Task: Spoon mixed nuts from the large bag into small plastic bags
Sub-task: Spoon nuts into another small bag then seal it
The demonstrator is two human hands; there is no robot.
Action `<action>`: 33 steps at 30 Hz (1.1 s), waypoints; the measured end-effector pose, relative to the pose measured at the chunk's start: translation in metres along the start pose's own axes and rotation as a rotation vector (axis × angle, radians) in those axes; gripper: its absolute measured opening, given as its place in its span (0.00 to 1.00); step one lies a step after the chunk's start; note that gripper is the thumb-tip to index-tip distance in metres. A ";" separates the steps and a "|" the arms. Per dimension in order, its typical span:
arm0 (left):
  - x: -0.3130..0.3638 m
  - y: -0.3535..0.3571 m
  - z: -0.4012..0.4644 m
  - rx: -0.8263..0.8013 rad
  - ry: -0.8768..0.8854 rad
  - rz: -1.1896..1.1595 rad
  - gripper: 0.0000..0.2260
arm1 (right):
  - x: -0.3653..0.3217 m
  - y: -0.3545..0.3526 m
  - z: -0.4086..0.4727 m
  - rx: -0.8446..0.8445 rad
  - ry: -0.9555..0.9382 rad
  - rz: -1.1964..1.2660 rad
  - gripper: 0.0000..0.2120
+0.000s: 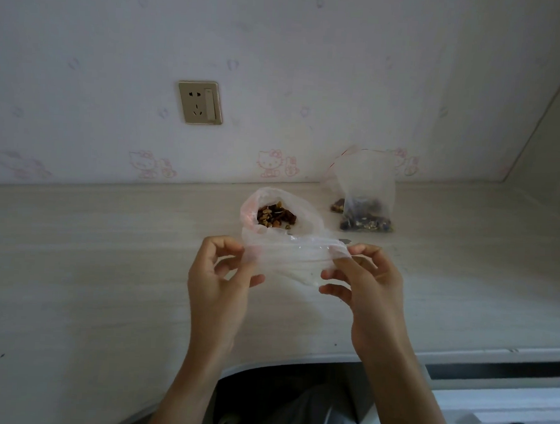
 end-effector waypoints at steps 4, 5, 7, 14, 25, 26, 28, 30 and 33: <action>-0.017 0.001 -0.011 -0.041 -0.174 -0.072 0.12 | 0.011 0.001 -0.007 -0.037 0.119 0.117 0.04; -0.021 0.005 -0.013 -0.075 -0.247 -0.160 0.12 | 0.015 0.003 -0.008 -0.061 0.167 0.177 0.04; -0.027 0.013 -0.019 -0.149 -0.381 -0.325 0.12 | 0.025 0.008 -0.012 -0.110 0.289 0.315 0.05; -0.030 0.036 -0.033 -0.407 -0.565 -0.631 0.04 | 0.050 0.018 -0.020 -0.174 0.540 0.524 0.06; -0.030 0.045 -0.027 -0.437 -0.533 -0.533 0.05 | 0.043 0.020 -0.011 -0.299 0.387 0.319 0.09; -0.029 0.045 -0.026 -0.443 -0.526 -0.521 0.05 | 0.043 0.021 -0.010 -0.304 0.377 0.300 0.09; -0.029 0.046 -0.025 -0.454 -0.527 -0.517 0.04 | 0.044 0.024 -0.009 -0.308 0.383 0.312 0.09; -0.033 0.044 -0.024 -0.437 -0.565 -0.537 0.05 | 0.047 0.028 -0.009 -0.311 0.411 0.373 0.09; -0.040 0.046 -0.028 -0.465 -0.690 -0.644 0.07 | 0.052 0.031 -0.009 -0.289 0.473 0.486 0.10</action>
Point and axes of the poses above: each hand's wrist, its own z-axis towards the middle knuckle, its own y-axis out of the palm, x = y × z, the point moved 10 cm from there along z, towards the middle knuckle, and after that the axes turned 8 degrees about z, right-handed, at the moved point
